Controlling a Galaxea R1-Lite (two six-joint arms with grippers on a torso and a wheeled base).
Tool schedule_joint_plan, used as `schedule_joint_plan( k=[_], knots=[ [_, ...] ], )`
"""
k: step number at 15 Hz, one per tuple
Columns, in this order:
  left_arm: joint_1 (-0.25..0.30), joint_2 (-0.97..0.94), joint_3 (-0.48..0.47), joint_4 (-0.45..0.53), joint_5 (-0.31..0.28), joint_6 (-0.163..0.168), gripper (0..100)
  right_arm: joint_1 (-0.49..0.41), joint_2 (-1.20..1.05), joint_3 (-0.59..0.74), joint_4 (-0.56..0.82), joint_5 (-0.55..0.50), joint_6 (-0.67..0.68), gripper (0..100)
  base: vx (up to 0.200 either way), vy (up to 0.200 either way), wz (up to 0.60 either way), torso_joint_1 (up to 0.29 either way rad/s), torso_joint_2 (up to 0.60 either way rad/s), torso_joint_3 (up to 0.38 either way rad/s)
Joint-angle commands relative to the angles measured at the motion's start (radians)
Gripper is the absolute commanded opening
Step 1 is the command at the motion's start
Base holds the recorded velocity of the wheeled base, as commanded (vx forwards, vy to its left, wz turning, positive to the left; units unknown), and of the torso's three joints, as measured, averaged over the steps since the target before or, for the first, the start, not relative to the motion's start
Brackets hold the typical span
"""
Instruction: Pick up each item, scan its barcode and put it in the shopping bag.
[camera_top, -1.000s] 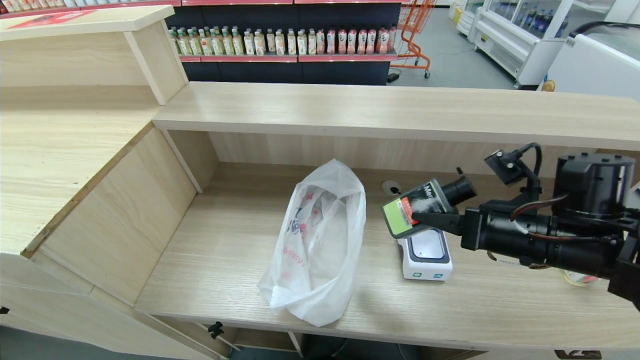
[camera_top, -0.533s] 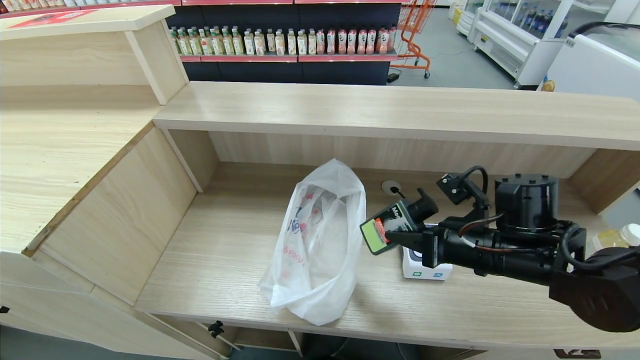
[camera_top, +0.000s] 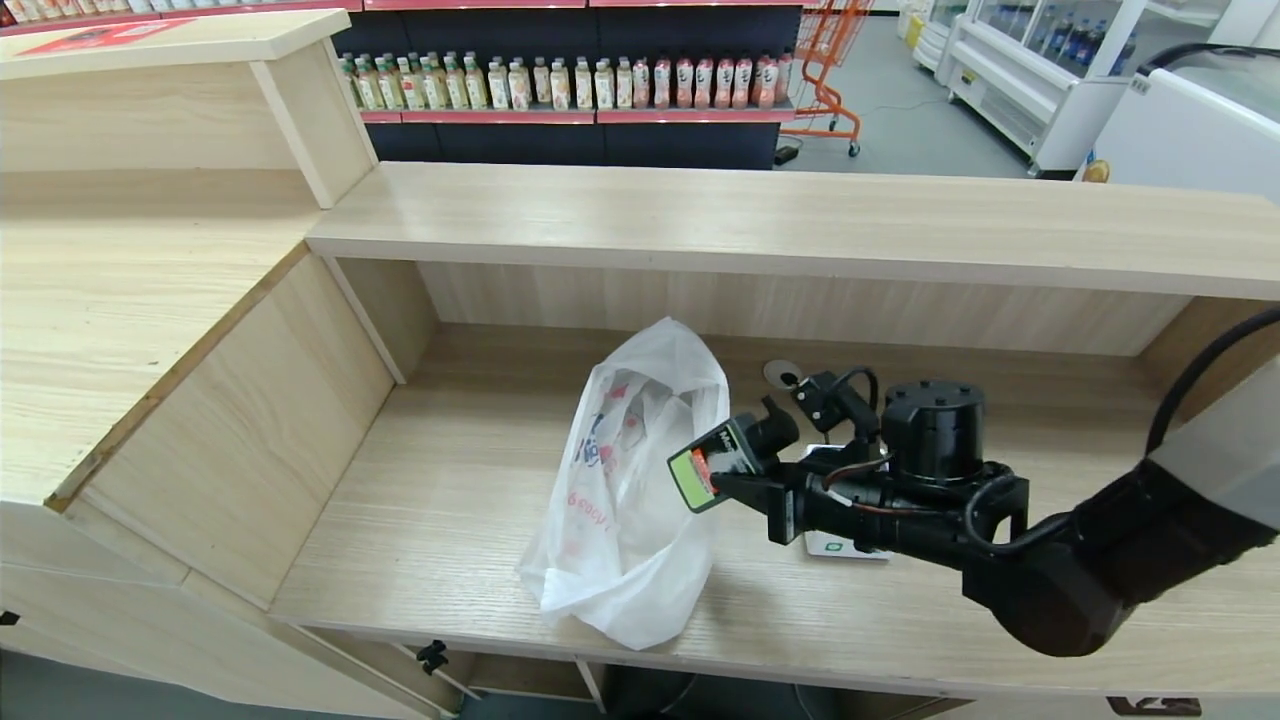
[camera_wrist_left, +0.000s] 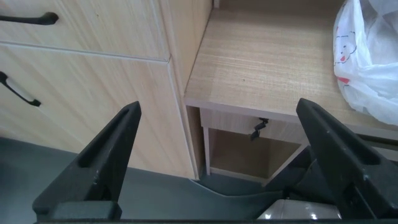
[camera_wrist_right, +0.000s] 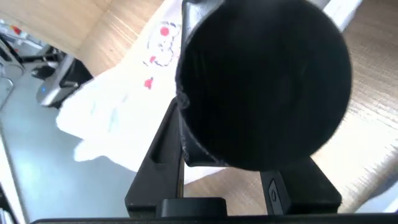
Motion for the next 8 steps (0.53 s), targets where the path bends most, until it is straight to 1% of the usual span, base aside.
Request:
schedule_joint_plan(
  k=[1,4,8],
  knots=[
    [0.000,0.000,0.000,0.000,0.001,0.000,100,0.005,0.086,-0.045,-0.005,0.001,-0.009,0,0.000,0.000,0.00,0.000,0.00,0.000],
    [0.000,0.000,0.000,0.000,0.001,0.000,100,0.011,0.139,-0.106,-0.006,0.001,-0.014,0,0.000,0.000,0.00,0.000,0.00,0.000],
    [0.000,0.000,0.000,0.000,0.001,0.000,100,0.023,0.192,-0.221,-0.010,0.001,-0.014,0,0.000,0.000,0.00,0.000,0.00,0.000]
  ],
)
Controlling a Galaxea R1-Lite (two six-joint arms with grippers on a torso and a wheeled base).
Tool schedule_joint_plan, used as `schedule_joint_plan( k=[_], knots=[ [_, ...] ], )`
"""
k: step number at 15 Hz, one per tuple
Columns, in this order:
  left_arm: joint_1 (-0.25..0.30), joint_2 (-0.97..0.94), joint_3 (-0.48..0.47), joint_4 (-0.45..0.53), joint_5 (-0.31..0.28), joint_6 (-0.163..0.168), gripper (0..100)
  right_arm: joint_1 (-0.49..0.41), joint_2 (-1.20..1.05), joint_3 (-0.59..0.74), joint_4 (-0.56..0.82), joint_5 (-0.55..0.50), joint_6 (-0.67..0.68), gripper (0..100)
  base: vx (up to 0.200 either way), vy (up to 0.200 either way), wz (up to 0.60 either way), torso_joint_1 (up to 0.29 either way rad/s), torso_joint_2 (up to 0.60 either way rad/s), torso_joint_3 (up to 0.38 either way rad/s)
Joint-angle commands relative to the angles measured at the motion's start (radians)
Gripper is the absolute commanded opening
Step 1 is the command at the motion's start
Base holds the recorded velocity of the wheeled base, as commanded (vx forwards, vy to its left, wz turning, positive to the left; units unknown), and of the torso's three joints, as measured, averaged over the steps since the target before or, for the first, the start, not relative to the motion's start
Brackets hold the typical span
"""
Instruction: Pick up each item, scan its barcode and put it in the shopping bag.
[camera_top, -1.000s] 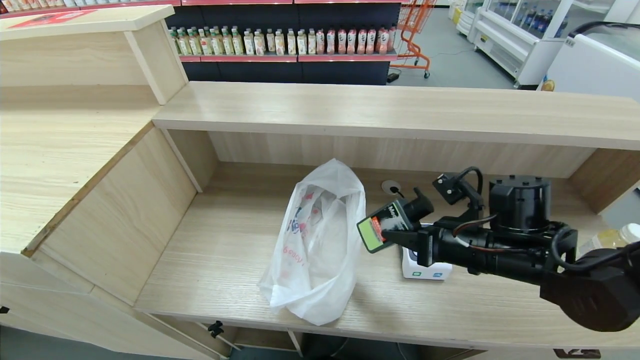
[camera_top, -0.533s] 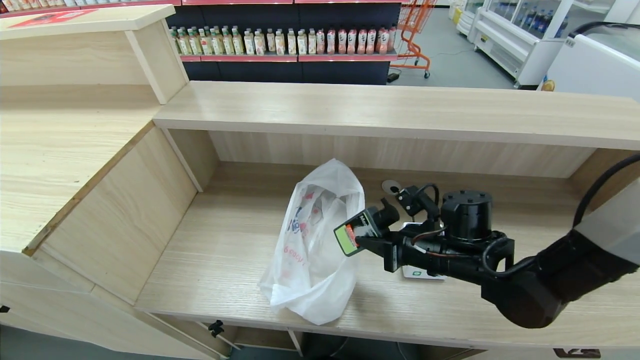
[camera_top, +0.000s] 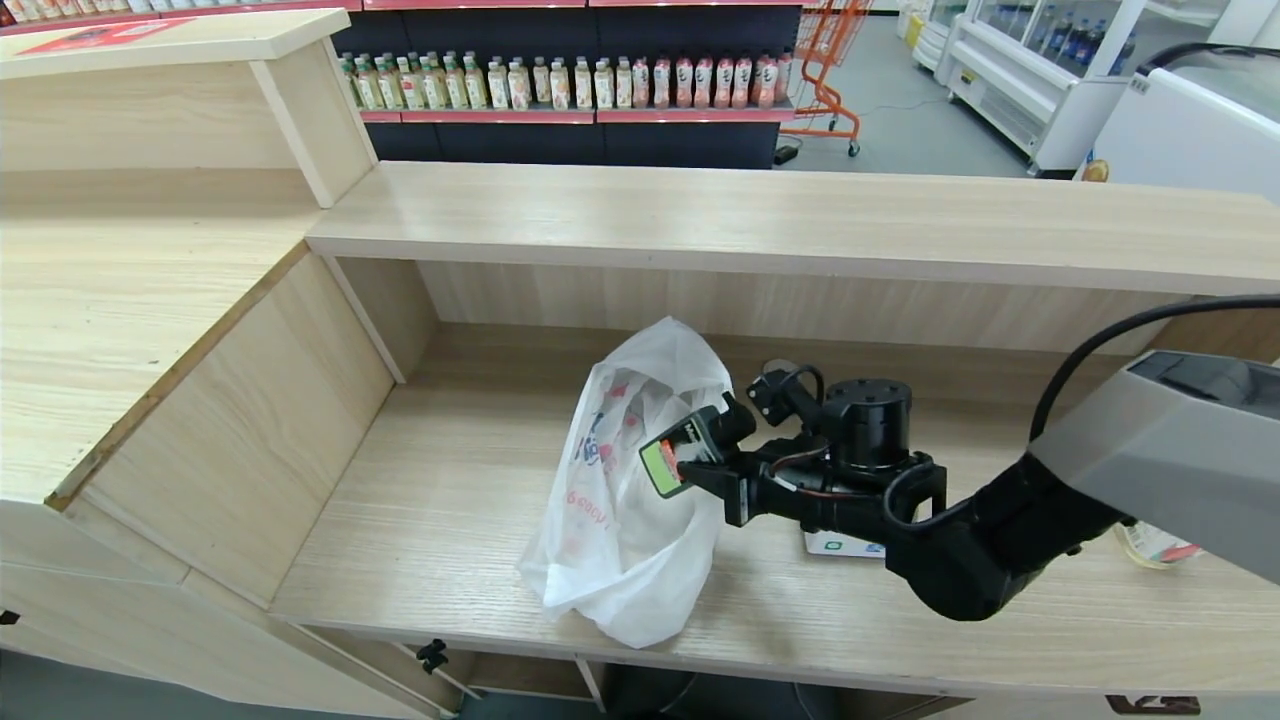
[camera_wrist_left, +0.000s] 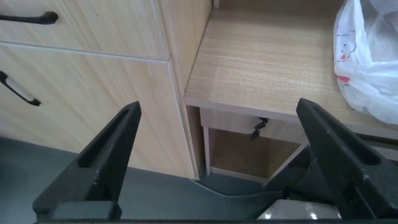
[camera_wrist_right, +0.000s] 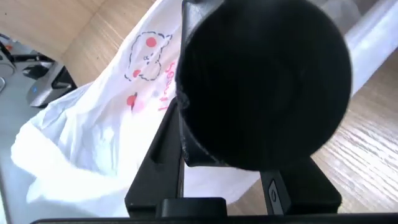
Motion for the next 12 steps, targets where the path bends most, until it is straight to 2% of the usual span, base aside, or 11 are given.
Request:
schedule_joint_plan(
  k=[1,3,5,7,9,12],
  knots=[
    [0.002,0.000,0.000,0.000,0.001,0.000,100,0.015,0.045,-0.065,0.002,-0.002,-0.002,0,0.000,0.000,0.00,0.000,0.00,0.000],
    [0.000,0.000,0.000,0.000,0.001,0.000,100,0.022,0.067,-0.065,0.007,-0.020,-0.030,0,0.000,0.000,0.00,0.000,0.00,0.000],
    [0.000,0.000,0.000,0.000,0.001,0.000,100,0.021,0.099,-0.052,0.005,-0.073,-0.128,0,0.000,0.000,0.00,0.000,0.00,0.000],
    [0.000,0.000,0.000,0.000,0.001,0.000,100,0.019,0.117,-0.046,-0.001,-0.082,-0.225,0,0.000,0.000,0.00,0.000,0.00,0.000],
    [0.000,0.000,0.000,0.000,0.001,0.000,100,0.019,0.117,-0.044,-0.003,-0.083,-0.249,0,0.000,0.000,0.00,0.000,0.00,0.000],
    [0.000,0.000,0.000,0.000,0.001,0.000,100,0.013,0.122,-0.026,0.005,-0.142,-0.331,0,0.000,0.000,0.00,0.000,0.00,0.000]
  ],
)
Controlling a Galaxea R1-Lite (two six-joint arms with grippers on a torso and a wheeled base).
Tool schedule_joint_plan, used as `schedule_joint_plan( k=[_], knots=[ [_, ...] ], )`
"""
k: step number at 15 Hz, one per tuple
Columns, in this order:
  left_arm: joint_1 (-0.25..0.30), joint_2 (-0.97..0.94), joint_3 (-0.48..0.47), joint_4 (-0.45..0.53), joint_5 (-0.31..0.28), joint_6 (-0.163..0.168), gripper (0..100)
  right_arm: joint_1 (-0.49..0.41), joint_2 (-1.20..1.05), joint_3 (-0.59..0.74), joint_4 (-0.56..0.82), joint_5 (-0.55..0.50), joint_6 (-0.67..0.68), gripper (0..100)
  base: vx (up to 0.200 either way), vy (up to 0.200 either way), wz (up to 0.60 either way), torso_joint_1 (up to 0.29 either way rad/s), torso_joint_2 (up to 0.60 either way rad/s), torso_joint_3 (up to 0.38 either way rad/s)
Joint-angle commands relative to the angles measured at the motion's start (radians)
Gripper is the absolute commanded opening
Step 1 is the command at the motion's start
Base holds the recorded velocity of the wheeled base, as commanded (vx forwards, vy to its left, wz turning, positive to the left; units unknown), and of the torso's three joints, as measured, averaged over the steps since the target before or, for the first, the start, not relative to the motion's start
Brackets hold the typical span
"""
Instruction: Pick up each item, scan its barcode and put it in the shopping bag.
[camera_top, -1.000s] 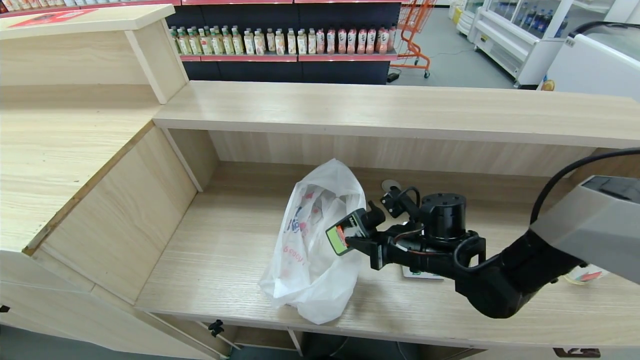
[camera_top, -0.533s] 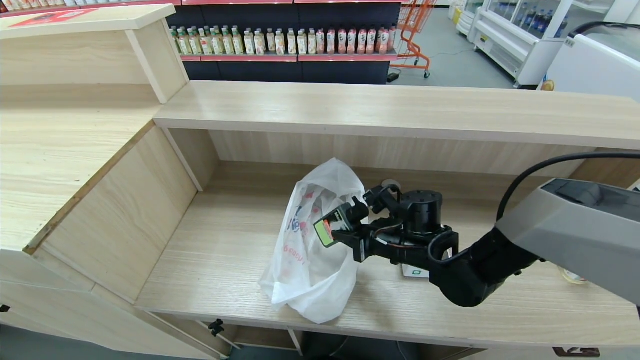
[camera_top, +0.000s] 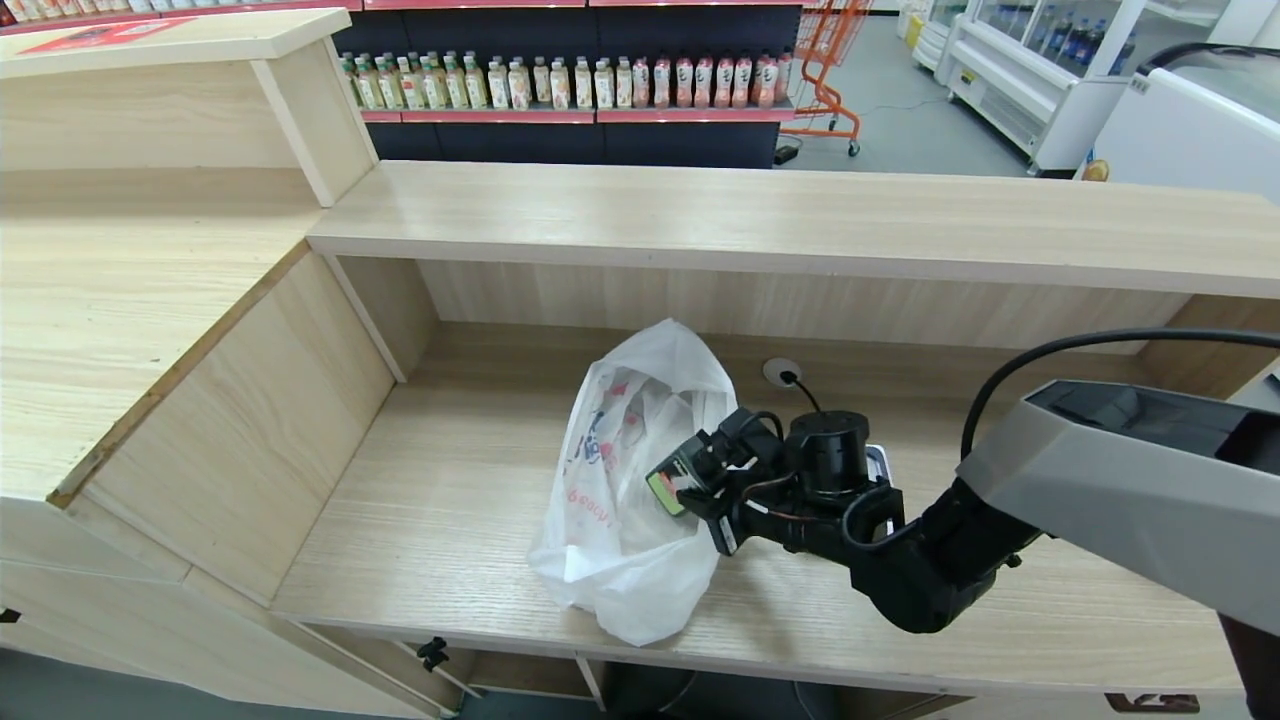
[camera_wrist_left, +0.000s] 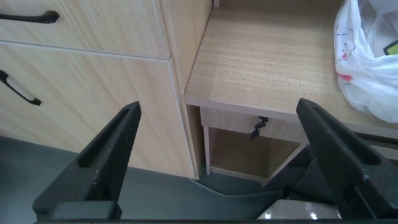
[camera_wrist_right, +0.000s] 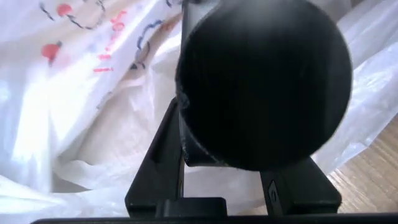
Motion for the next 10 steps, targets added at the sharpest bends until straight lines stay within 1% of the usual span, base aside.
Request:
schedule_joint_plan(
  k=[1,3,4,5,6,7,8,9,10],
  knots=[
    [0.000,0.000,0.000,0.000,0.001,0.000,100,-0.003,0.005,0.011,0.002,-0.004,-0.015,100,0.000,0.000,0.00,0.000,0.00,0.000],
    [0.000,0.000,0.000,0.000,0.001,0.000,100,0.001,-0.003,0.012,-0.004,-0.004,-0.003,100,0.000,0.000,0.00,0.000,0.00,0.000],
    [0.000,0.000,0.000,0.000,0.001,0.000,100,0.001,-0.018,0.011,-0.003,-0.002,0.037,100,0.000,0.000,0.00,0.000,0.00,0.000],
    [0.000,0.000,0.000,0.000,0.001,0.000,100,0.001,-0.044,0.011,-0.003,0.001,0.112,100,0.000,0.000,0.00,0.000,0.00,0.000],
    [0.002,0.000,0.000,0.000,0.001,0.000,100,-0.001,-0.078,0.011,0.002,0.004,0.216,100,0.000,0.000,0.00,0.000,0.00,0.000],
    [0.000,0.000,0.000,0.000,0.001,0.000,100,-0.004,-0.126,0.011,0.011,0.012,0.350,100,0.000,0.000,0.00,0.000,0.00,0.000],
    [0.000,0.000,0.000,0.000,0.001,0.000,100,-0.009,-0.155,0.011,0.028,0.019,0.419,100,0.000,0.000,0.00,0.000,0.00,0.000],
    [0.000,0.000,0.000,0.000,0.001,0.000,100,-0.016,-0.271,0.009,0.118,0.024,0.583,100,0.000,0.000,0.00,0.000,0.00,0.000],
    [0.000,0.000,0.000,0.000,0.001,0.000,100,-0.015,-0.377,0.023,0.201,0.026,0.680,100,0.000,0.000,0.00,0.000,0.00,0.000]
  ],
)
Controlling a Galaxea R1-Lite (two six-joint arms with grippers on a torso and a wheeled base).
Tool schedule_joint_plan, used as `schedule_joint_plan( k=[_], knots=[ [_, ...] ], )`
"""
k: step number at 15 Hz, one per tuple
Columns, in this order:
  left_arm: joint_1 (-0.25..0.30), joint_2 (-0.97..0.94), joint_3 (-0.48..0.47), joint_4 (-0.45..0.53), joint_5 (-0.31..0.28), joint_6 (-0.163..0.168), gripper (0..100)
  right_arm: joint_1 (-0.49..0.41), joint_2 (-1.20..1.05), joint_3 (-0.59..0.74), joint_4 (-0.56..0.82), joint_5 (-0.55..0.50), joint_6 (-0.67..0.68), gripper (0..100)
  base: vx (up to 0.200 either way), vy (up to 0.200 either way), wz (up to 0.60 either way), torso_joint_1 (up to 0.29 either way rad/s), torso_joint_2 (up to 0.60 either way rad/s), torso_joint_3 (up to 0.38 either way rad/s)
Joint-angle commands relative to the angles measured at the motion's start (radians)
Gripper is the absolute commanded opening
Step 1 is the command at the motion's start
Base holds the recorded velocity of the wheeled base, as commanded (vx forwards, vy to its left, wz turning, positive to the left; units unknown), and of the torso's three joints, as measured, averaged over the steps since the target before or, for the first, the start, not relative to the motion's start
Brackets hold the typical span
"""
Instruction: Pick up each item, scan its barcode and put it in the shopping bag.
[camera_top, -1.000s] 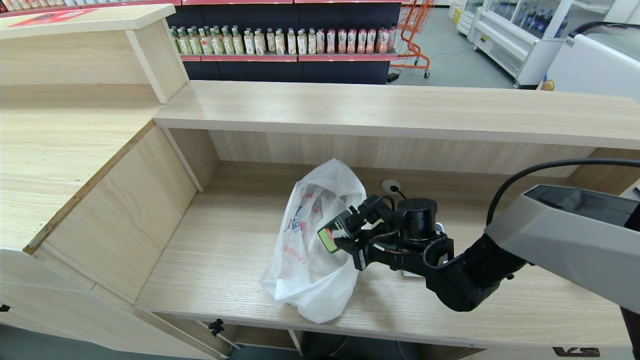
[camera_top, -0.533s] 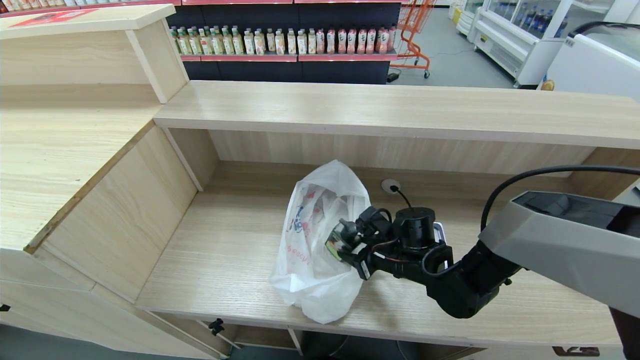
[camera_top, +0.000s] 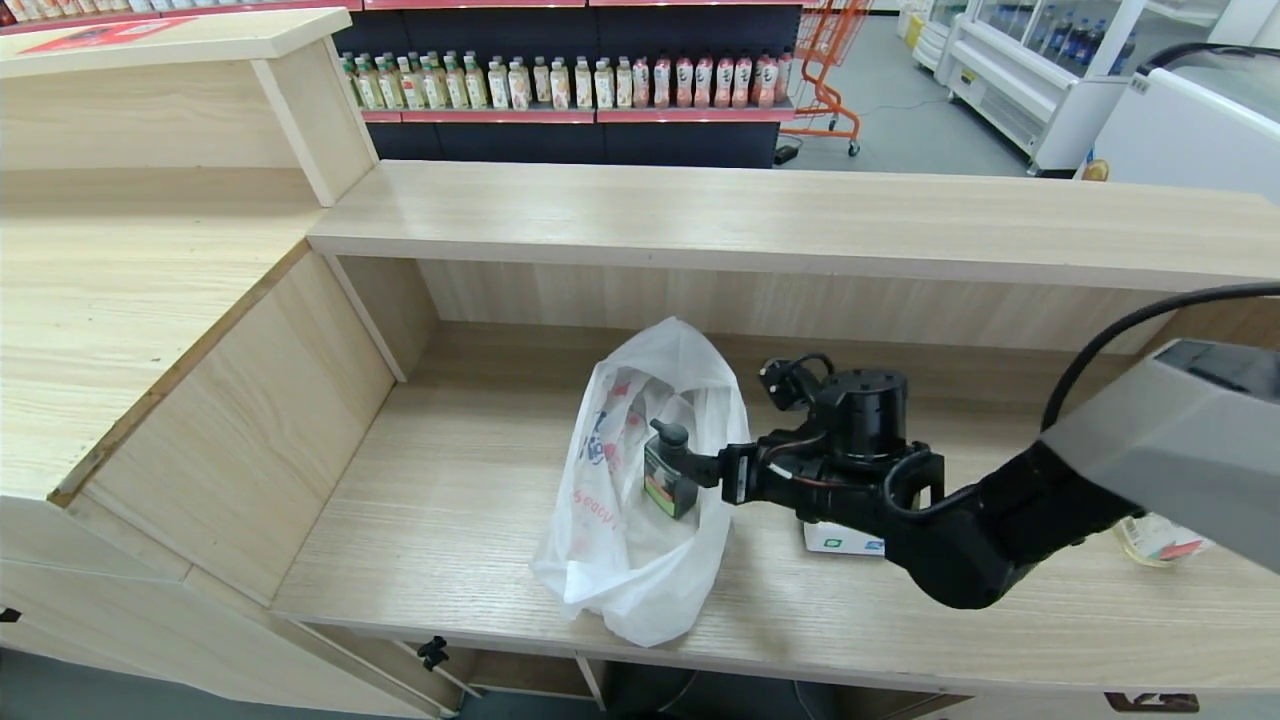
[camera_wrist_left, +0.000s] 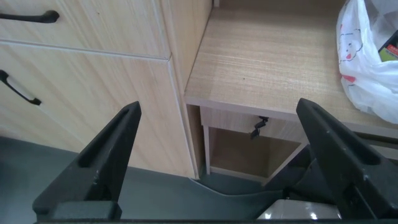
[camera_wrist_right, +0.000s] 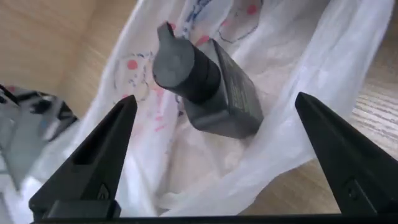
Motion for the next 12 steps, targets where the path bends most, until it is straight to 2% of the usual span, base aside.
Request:
schedule_joint_plan(
  k=[1,3,5,8,12],
  knots=[
    [0.000,0.000,0.000,0.000,0.001,0.000,100,-0.004,-0.303,0.031,0.175,0.006,0.203,100,0.000,0.000,0.00,0.000,0.00,0.000],
    [0.000,0.000,0.000,0.000,0.001,0.000,100,-0.024,-0.477,0.115,0.267,0.005,0.208,100,0.000,0.000,0.00,0.000,0.00,0.000],
    [0.000,0.000,0.000,0.000,0.001,0.000,100,-0.098,-0.600,0.186,0.307,0.005,0.179,100,0.000,0.000,0.00,0.000,0.00,0.000],
    [0.000,0.000,0.000,0.000,0.001,0.000,100,-0.214,-0.662,0.278,0.342,0.000,0.082,100,0.000,0.000,0.00,0.000,0.00,0.000],
    [0.000,0.000,0.000,0.000,0.001,0.000,100,-0.243,-0.704,0.296,0.368,0.000,0.033,100,0.000,0.000,0.00,0.000,0.00,0.000]
  ],
)
